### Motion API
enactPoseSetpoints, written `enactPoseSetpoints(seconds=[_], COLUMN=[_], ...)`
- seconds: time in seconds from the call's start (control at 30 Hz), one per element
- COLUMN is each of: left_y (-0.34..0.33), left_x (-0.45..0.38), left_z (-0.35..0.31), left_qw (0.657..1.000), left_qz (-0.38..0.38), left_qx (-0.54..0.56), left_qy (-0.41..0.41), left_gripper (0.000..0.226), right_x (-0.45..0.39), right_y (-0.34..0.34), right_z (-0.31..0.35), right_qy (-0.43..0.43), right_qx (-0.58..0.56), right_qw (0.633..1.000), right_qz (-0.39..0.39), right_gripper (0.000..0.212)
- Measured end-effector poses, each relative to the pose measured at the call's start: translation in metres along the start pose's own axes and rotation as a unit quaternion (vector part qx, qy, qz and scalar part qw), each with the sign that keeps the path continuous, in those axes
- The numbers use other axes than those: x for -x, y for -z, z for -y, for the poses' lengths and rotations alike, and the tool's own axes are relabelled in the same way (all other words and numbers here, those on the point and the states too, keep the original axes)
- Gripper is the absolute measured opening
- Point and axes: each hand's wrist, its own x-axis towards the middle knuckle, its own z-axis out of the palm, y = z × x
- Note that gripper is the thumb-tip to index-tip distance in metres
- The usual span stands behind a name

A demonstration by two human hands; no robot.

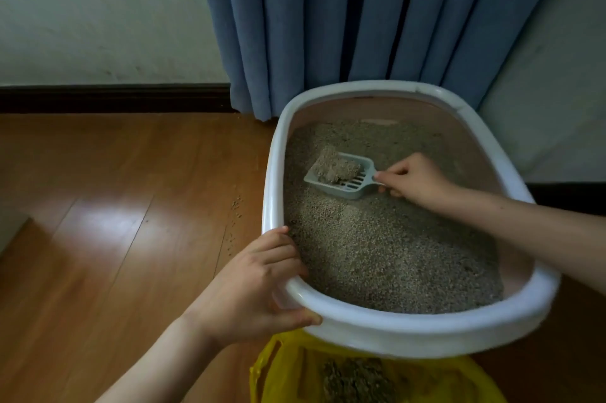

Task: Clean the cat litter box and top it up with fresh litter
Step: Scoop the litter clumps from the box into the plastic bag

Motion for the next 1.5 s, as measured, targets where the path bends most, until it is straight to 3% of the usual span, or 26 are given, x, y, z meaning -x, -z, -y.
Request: enactPoseSetpoints(seconds=[0.53,0.67,0.83,1.1,1.3,1.5], left_y=[-0.001,-0.001,-0.002,-0.003,-0.012,-0.023], left_x=[0.001,0.001,0.001,0.002,0.016,0.026], left_z=[-0.009,-0.008,-0.009,-0.011,-0.013,-0.015], left_qw=[1.0,0.999,0.999,0.998,0.998,0.997], left_qz=[-0.02,-0.026,-0.029,-0.037,-0.048,-0.072], left_qx=[-0.01,-0.01,-0.019,-0.031,-0.032,-0.033], left_qy=[-0.011,-0.018,-0.019,-0.026,-0.017,0.0], left_gripper=[0.045,0.044,0.045,0.045,0.051,0.049], right_x=[0.086,0.102,0.117,0.148,0.182,0.2], right_y=[0.034,0.04,0.048,0.045,0.045,0.023], right_z=[-0.007,-0.009,-0.006,0.014,0.022,0.002], right_qy=[0.027,0.022,-0.001,0.053,0.085,0.101], right_qx=[0.032,0.043,0.039,0.007,-0.02,0.062], right_qw=[0.999,0.999,0.998,0.998,0.987,0.958], right_qz=[0.008,-0.002,0.039,0.043,0.136,0.261], right_gripper=[0.051,0.042,0.038,0.027,0.02,0.023])
